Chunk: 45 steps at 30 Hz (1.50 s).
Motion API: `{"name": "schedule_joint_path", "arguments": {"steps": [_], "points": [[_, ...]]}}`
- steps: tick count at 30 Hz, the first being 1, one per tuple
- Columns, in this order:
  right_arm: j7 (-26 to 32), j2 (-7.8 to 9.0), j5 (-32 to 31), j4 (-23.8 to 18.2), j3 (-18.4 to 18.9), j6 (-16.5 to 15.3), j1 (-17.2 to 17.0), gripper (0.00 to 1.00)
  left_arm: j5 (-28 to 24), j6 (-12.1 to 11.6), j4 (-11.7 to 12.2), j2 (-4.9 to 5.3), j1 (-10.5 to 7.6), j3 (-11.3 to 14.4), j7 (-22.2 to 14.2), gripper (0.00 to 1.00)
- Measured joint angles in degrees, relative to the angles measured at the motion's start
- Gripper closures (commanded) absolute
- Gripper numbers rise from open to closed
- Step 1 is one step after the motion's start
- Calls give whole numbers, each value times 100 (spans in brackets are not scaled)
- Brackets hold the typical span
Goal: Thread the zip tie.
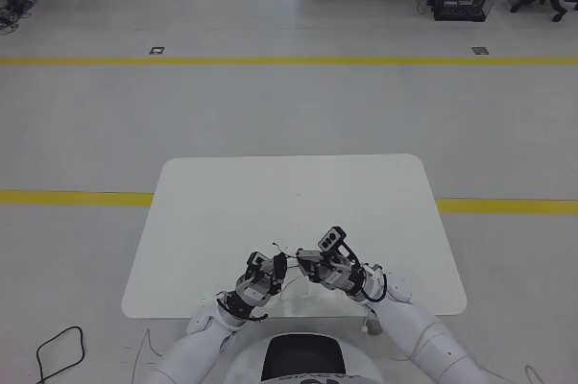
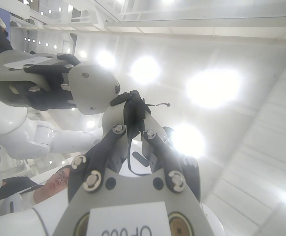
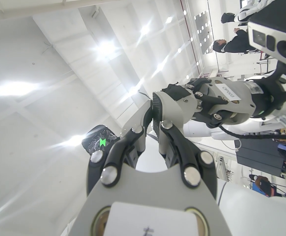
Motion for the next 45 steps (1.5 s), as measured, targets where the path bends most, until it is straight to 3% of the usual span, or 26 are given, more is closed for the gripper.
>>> {"name": "schedule_joint_path", "arguments": {"steps": [45], "points": [[-55, 91, -297, -133, 597, 113, -330, 100, 1, -1, 0, 0, 0, 0, 0, 100]]}}
